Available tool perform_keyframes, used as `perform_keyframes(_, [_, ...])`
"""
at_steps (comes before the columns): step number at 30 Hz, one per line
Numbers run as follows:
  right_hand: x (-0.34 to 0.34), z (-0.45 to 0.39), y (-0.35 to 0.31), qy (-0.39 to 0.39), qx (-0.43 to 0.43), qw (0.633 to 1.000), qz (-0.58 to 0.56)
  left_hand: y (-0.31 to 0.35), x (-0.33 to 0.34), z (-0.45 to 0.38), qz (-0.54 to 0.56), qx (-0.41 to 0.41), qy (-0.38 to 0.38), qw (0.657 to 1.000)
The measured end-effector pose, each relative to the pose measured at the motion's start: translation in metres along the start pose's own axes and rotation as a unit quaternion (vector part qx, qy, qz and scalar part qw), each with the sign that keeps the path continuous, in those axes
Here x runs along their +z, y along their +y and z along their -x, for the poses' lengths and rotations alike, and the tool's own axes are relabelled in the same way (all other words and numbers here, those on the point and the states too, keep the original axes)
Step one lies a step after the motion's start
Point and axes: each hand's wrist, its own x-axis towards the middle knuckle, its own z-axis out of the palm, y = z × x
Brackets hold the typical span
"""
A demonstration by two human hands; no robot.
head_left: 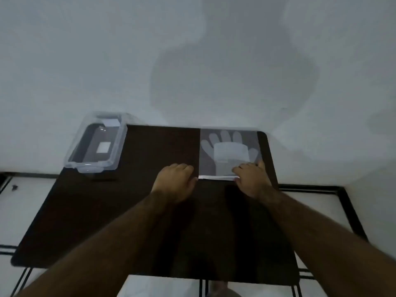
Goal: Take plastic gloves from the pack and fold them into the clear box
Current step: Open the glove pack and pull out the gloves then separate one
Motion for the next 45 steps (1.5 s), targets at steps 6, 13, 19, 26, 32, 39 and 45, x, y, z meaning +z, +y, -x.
perform_keyframes(6, [0.021,-0.043,0.026,-0.069,-0.058,0.996,0.029,0.042,0.046,-0.025,0.044,-0.030,-0.064,0.997])
perform_keyframes(13, [0.034,-0.066,0.047,-0.073,-0.106,0.991,-0.020,0.073,0.086,-0.060,0.089,-0.017,-0.074,0.993])
perform_keyframes(19, [0.044,-0.072,0.052,-0.058,-0.064,0.989,-0.116,0.089,0.111,-0.088,0.104,0.010,-0.078,0.991])
perform_keyframes(26, [0.054,-0.070,0.049,-0.036,0.002,0.975,-0.218,0.085,0.128,-0.094,0.078,-0.012,-0.067,0.995])
perform_keyframes(32, [0.059,-0.070,0.047,0.016,-0.003,0.972,-0.233,0.084,0.123,-0.111,0.087,-0.055,-0.063,0.993])
perform_keyframes(39, [0.058,-0.070,0.045,0.045,-0.014,0.974,-0.223,0.081,0.120,-0.128,0.036,-0.038,-0.076,0.996])
perform_keyframes(45, [0.057,-0.072,0.044,0.062,-0.019,0.975,-0.213,0.079,0.119,-0.137,0.004,-0.022,-0.086,0.996])
